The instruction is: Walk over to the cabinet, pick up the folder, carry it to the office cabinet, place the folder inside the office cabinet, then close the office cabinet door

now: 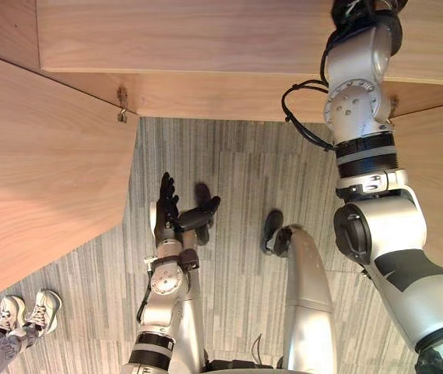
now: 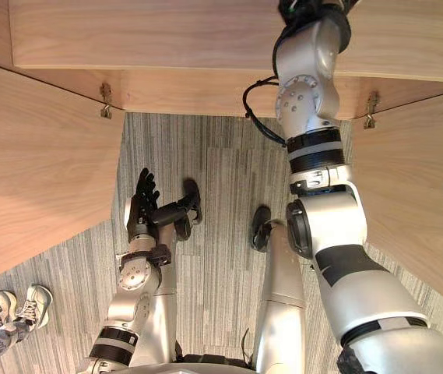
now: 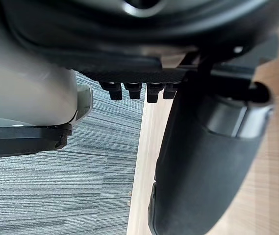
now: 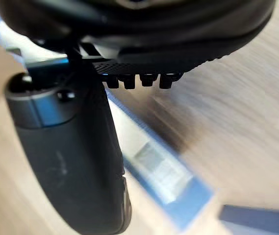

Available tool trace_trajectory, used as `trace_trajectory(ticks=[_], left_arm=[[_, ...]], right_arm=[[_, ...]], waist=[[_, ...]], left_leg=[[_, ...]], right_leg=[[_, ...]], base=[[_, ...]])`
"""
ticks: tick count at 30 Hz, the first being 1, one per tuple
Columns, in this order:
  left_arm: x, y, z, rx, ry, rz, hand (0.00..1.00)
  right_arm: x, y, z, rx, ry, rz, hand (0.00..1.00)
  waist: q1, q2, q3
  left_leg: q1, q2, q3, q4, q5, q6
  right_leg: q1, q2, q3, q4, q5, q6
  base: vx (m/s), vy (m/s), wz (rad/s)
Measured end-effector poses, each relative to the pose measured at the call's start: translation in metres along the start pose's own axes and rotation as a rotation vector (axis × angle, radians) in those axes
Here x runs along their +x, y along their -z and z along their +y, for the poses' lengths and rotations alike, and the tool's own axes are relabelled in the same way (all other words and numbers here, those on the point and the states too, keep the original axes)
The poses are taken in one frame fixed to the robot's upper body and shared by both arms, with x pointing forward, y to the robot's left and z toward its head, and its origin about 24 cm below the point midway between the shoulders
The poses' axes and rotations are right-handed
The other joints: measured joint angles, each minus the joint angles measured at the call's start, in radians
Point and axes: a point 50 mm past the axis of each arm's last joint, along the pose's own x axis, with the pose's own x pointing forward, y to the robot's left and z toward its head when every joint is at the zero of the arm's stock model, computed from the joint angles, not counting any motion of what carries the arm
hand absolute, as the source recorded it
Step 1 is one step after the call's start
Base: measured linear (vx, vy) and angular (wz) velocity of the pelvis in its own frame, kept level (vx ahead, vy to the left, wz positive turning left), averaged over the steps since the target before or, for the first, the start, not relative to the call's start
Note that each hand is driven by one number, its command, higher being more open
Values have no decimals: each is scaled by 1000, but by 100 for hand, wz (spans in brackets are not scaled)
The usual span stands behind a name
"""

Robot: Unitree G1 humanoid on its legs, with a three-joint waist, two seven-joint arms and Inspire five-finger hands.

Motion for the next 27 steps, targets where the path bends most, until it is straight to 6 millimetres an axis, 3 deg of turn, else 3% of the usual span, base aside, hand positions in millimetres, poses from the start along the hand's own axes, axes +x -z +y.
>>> trace_trajectory(ticks=[3,12,16,23,24,27], left_arm=[[0,2,1,1,-5,6,100],[7,8,10,-18,-53,38,100],[12,11,10,-33,-64,62,100],[14,12,12,-35,-59,73,100],[14,12,14,-35,-59,75,100],[14,13,15,-38,-49,79,100]], right_arm=[[-1,5,-6,-123,-20,3,100],[-6,23,-11,-838,-215,-68,100],[-4,30,-20,-1063,-245,-70,100],[-1,28,-27,-1225,-334,-64,100],[0,27,-28,-1230,-344,-61,0],[2,23,-31,-1257,-356,-68,0]], waist=[[-1,0,0],[-17,0,0],[-19,-1,-1],[-24,-2,-1],[-27,-2,-1],[-28,-2,-1]], left_leg=[[9,6,4,-7,0,0],[41,24,16,-33,0,0],[56,24,17,-46,0,0],[61,22,19,-56,1,1],[63,22,19,-59,2,1],[68,21,20,-64,2,1]], right_leg=[[9,6,2,-14,6,1],[38,25,8,-61,30,4],[55,25,6,-79,34,6],[61,24,4,-89,35,7],[64,24,3,-92,36,7],[69,24,3,-98,37,8]], base=[[1,0,-7],[-7,0,-8],[0,0,0],[0,0,0],[0,0,0],[0,0,0]])
